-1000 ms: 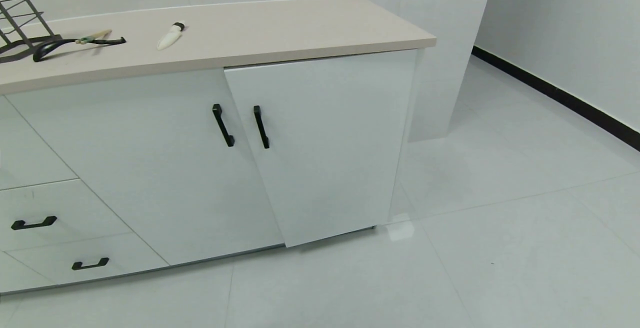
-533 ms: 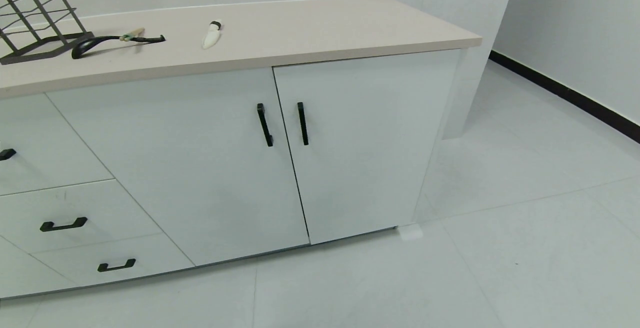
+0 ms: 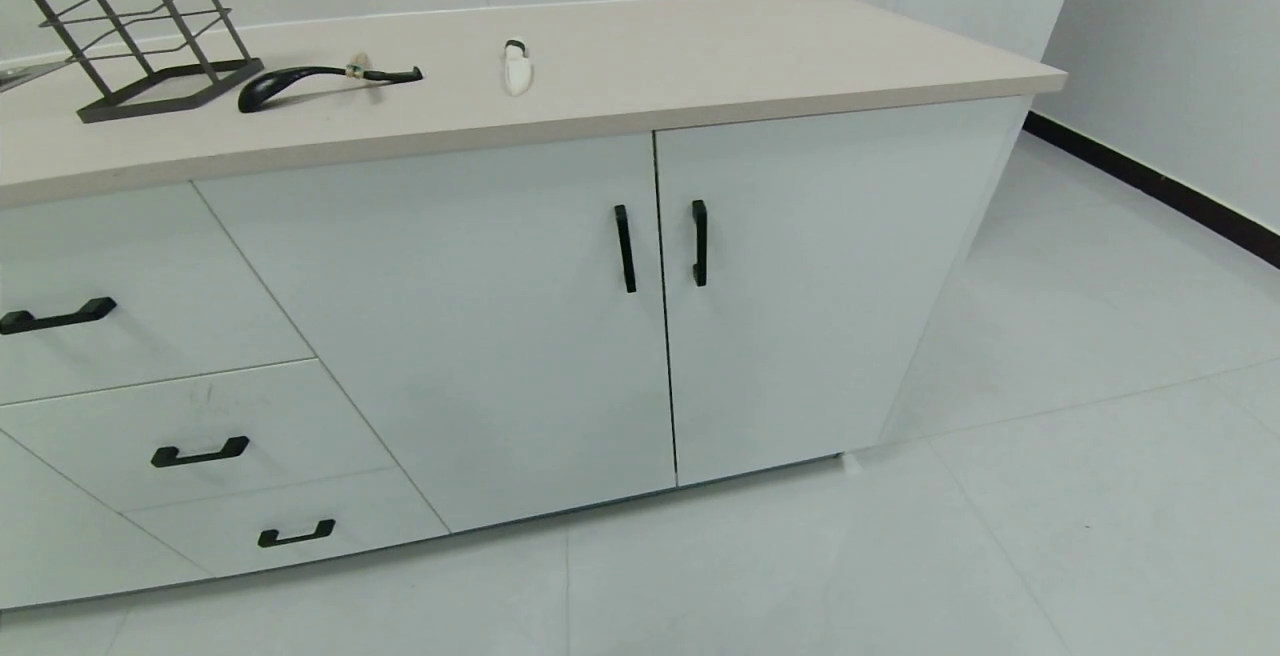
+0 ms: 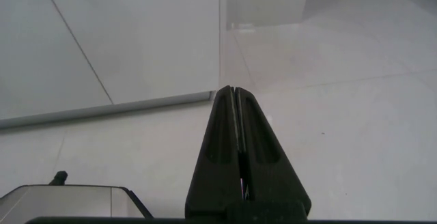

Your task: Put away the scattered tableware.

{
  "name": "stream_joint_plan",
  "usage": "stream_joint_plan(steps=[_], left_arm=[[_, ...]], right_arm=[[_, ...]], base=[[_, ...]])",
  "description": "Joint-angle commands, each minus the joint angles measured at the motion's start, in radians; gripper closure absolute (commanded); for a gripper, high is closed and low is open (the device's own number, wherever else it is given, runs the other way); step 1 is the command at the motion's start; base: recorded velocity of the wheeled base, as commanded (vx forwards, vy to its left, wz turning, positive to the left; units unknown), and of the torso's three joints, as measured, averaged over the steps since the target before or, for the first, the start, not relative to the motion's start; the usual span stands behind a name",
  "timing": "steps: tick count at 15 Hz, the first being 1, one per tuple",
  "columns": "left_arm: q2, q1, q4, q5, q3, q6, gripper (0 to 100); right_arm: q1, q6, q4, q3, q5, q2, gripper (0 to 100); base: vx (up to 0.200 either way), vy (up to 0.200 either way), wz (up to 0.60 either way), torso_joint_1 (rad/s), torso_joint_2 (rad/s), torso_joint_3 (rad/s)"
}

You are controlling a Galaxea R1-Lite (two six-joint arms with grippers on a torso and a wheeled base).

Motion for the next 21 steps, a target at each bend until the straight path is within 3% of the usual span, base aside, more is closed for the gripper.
stream_joint_plan(steps=[1,9,11,21], left_arm=[[0.000,0.000,0.000,0.000,0.000,-0.001,0],[0.000,0.000,0.000,0.000,0.000,-0.010,0],[0.000,0.000,-0.001,0.000,0.000,-0.012,0],[0.000,0.000,0.000,0.000,0.000,-0.009,0]], right_arm=[[0.000,-0.001,0.000,0.000,0.000,0.002,100],[0.000,0.001,0.000,0.000,0.000,0.003,100],[0.000,0.005,0.000,0.000,0.000,0.002,100],[0.000,0.009,0.000,0.000,0.000,0.002,100]], base=[[0.000,0.000,0.60,-0.002,0.00,0.002],[0.000,0.000,0.60,0.002,0.00,0.001],[0.000,0.000,0.00,0.000,0.00,0.000],[0.000,0.200,0.00,-0.001,0.00,0.002]])
